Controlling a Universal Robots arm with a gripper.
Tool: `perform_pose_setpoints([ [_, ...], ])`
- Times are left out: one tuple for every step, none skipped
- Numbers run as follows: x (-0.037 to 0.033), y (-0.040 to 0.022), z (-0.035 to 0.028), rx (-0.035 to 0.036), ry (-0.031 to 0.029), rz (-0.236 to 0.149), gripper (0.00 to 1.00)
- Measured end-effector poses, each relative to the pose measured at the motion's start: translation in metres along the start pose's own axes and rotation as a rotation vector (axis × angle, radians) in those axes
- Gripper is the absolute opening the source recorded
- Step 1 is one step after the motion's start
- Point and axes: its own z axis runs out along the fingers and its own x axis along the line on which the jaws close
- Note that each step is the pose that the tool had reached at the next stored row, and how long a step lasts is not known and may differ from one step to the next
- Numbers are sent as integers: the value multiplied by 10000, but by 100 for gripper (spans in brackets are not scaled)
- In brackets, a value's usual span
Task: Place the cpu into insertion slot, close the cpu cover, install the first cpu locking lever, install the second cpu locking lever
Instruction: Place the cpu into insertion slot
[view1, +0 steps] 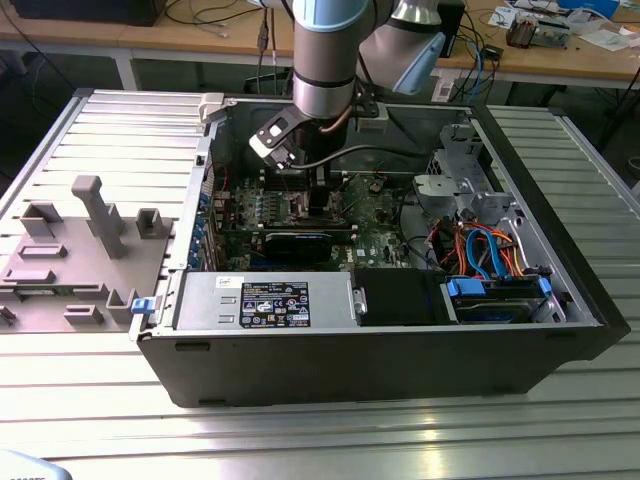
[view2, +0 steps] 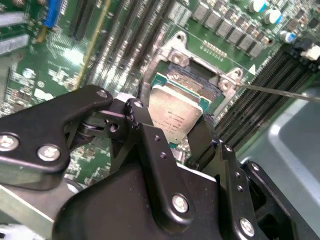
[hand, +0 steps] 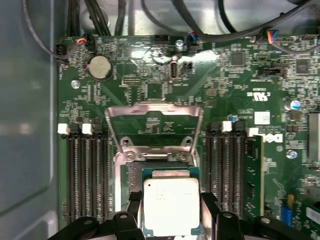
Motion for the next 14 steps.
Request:
perform_pose_setpoints([
  [20, 0, 5, -1, 1, 1, 55],
  [36, 0, 11, 0, 1, 1, 55],
  [40, 0, 27, -1, 1, 2, 55],
  [40, 0, 39, 0, 1, 8, 55],
  [40, 0, 52, 0, -1, 21, 55],
  [40, 0, 73, 0, -2, 68, 55],
  [40, -3, 88, -2, -3, 131, 55],
  [40, -7, 94, -1, -4, 157, 55],
  [40, -11, 99, -1, -4, 169, 55],
  [40, -13, 110, -2, -3, 178, 55],
  [40, -15, 122, -2, -3, 181, 55],
  [40, -16, 129, -2, -4, 181, 55],
  [40, -19, 135, -2, -3, 183, 55],
  [40, -22, 143, -2, -4, 183, 55],
])
